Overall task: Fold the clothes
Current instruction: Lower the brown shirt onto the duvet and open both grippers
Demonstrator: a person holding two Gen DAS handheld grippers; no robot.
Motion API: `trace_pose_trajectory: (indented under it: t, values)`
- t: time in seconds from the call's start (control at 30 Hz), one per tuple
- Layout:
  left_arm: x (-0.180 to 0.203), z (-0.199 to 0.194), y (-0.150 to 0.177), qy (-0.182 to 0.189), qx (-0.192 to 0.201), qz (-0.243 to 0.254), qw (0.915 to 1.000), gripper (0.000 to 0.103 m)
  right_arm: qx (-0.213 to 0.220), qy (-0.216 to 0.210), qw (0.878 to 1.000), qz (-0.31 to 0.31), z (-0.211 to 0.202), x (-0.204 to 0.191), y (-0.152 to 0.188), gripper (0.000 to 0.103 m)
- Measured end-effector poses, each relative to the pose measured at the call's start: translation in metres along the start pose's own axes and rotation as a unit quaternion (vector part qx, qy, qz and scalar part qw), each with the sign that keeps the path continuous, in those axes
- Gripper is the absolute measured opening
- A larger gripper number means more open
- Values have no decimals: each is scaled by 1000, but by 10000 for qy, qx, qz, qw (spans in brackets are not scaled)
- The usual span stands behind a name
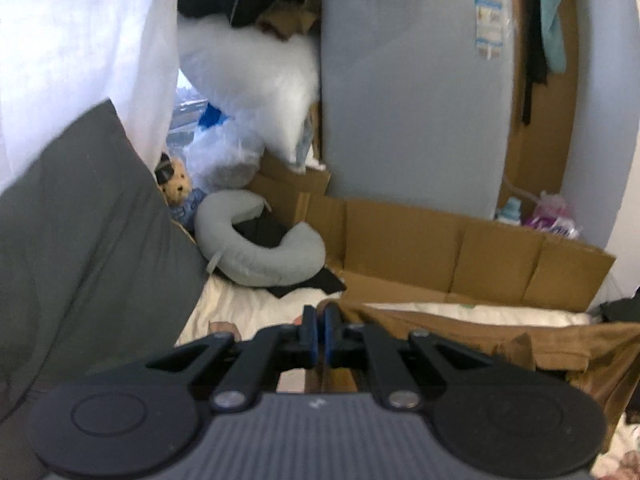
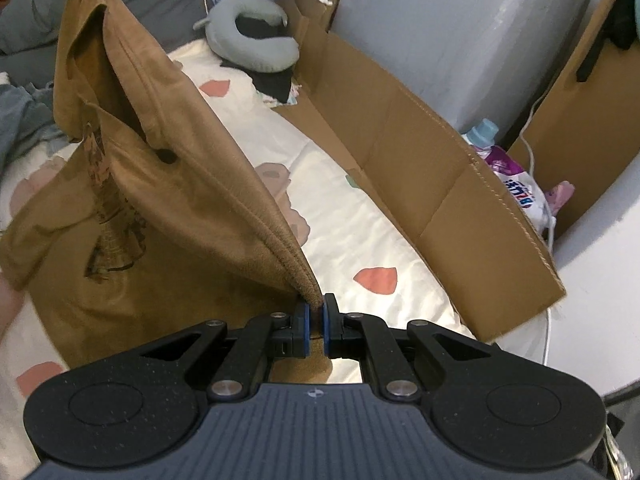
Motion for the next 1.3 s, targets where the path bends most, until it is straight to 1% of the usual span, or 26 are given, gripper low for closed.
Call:
trace_pose_trajectory:
  t: [0.27, 0.37, 0.5, 0.6, 0.87, 1.03, 1.3]
  values:
    - [-19, 87, 24, -152, -410, 50, 9990, 3, -235, 20, 9995, -206, 84, 4, -23, 4]
    - [-24, 118, 32, -215, -593, 207, 9978, 3, -311, 41, 9991, -281, 116, 6, -30, 4]
    - [-28, 162, 45, -299, -848, 440, 9950, 3, -458, 93, 9986, -264, 156, 12, -35, 4]
    - [-28, 198, 55, -348, -1013, 536, 9928, 3, -554, 137, 9980, -282, 183, 16, -38, 4]
    - [-32, 277, 78, -551, -1392, 745, 9859, 3, -812, 258, 9951, -511, 248, 24, -44, 4]
    - [-38, 304, 88, -725, -1622, 788, 9809, 4, -909, 413, 9935, -543, 280, 30, -56, 4]
    - [-44, 306, 79, -842, -1531, 814, 9812, 3, -1162, 611, 9889, -691, 306, 42, -77, 4]
Point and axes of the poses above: each gripper's, at about its wrist camera, not at the fingertips, and z roughly the way its jaws point, x to its right, y to its underside, the point moved 9 cm from there along z, roughly the way its jaws point, and after that the axes turned 6 degrees about -x, right-handed, at the moved point
